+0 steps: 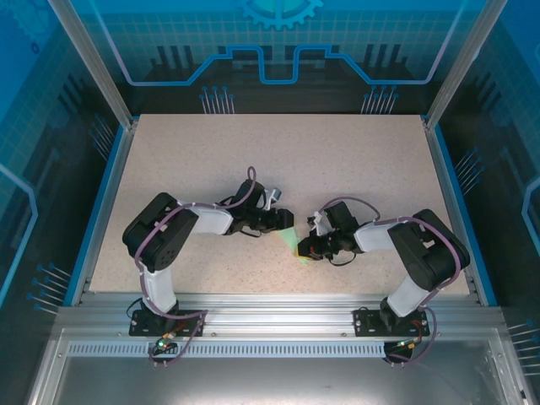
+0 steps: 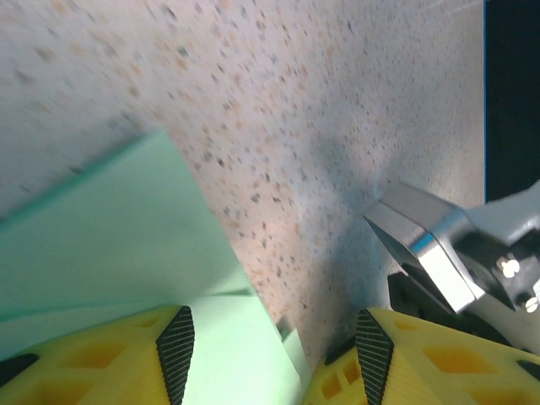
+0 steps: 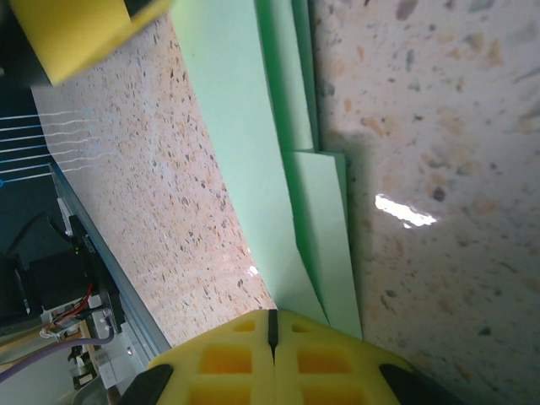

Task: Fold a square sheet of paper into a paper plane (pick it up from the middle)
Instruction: Fold the wing for the fifth time at the center of the table.

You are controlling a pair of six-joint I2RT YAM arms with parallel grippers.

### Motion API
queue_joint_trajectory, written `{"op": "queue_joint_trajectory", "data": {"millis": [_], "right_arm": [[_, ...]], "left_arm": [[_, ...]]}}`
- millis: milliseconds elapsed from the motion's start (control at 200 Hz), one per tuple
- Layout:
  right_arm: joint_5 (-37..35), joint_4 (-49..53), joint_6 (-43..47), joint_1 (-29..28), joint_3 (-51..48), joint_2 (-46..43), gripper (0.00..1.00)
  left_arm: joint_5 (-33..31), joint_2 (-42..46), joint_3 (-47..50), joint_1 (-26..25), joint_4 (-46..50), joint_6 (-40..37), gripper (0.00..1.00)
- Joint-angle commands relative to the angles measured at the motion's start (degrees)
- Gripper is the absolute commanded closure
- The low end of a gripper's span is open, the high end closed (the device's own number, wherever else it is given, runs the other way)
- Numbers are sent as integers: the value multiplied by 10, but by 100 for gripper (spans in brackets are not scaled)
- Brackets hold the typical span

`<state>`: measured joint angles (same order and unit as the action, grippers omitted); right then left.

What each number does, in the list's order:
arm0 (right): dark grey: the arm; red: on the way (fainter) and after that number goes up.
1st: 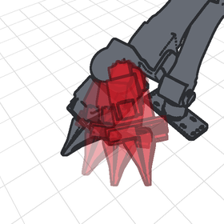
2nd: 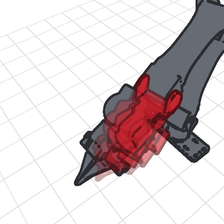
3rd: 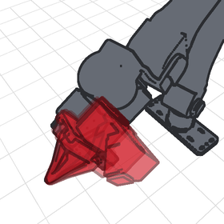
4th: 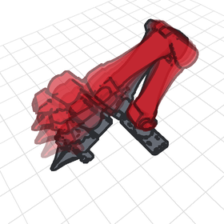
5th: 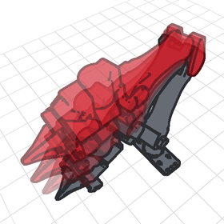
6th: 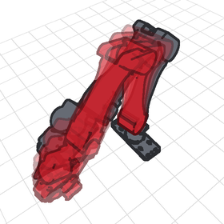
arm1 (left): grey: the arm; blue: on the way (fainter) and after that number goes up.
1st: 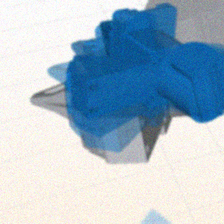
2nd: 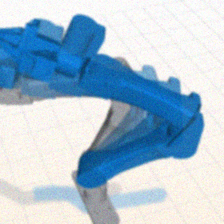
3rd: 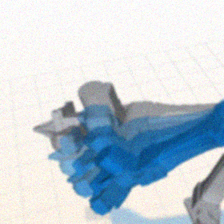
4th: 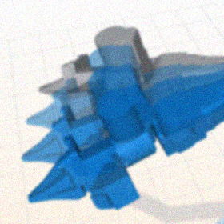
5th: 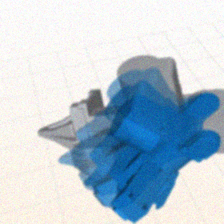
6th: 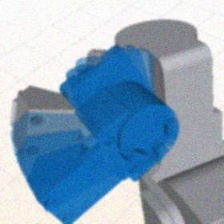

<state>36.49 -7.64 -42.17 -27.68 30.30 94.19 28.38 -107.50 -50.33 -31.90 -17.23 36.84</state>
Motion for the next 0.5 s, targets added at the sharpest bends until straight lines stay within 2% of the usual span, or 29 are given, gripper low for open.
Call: {"op": "queue_joint_trajectory", "data": {"millis": [0,495], "right_arm": [[-56,80,12,-1,-35,29,100],[-49,72,6,1,-39,17,99]], "left_arm": [[-28,-24,-18,28,35,-53,42],[-2,-45,-81,88,104,-113,41]]}}
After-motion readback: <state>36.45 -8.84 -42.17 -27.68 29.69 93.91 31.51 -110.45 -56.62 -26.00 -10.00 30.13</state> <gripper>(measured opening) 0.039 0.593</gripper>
